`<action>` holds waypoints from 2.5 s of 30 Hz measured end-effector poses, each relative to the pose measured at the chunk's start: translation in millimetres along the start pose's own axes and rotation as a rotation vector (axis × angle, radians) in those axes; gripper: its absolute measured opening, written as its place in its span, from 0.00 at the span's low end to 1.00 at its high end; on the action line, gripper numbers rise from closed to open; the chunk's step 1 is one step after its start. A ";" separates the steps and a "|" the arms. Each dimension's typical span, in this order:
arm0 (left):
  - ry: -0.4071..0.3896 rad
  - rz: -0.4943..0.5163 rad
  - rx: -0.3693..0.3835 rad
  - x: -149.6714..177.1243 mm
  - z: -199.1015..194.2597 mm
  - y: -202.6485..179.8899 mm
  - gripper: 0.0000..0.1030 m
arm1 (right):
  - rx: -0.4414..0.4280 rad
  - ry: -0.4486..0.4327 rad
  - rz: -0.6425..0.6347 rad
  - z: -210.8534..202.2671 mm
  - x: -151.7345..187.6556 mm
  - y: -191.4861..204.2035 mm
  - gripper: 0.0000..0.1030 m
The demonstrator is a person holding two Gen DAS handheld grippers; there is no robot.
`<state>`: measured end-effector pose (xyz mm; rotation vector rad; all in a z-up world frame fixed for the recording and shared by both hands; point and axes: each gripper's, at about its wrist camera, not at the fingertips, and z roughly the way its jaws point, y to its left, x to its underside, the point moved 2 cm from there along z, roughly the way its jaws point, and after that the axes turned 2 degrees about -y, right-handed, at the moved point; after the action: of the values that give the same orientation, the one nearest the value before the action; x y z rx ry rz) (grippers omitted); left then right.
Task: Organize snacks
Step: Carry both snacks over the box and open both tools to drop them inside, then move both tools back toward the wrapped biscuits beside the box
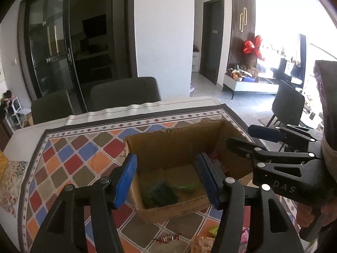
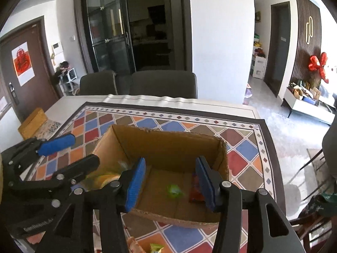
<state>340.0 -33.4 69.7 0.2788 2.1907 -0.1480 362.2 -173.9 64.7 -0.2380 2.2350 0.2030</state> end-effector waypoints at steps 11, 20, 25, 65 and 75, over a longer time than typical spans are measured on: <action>-0.021 -0.006 0.001 29.2 -40.9 -2.9 0.58 | -0.023 -0.065 -0.021 -40.3 26.1 21.1 0.50; -0.042 0.002 -0.012 52.7 -73.9 -2.4 0.62 | -0.063 -0.093 -0.053 -63.8 49.3 44.1 0.50; -0.025 -0.003 -0.006 70.3 -82.7 -2.2 0.62 | -0.090 -0.076 -0.064 -67.7 62.5 54.1 0.50; 0.342 0.000 0.050 199.8 -10.4 -0.1 0.62 | -0.095 0.320 -0.189 11.7 174.6 65.9 0.63; 0.385 0.043 0.043 203.8 16.3 2.9 0.62 | -0.068 0.355 -0.275 32.8 178.8 66.9 0.63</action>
<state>236.5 -4.2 -104.1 0.4052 2.5627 -0.1253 260.8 -119.6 -91.2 -0.6568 2.5144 0.0925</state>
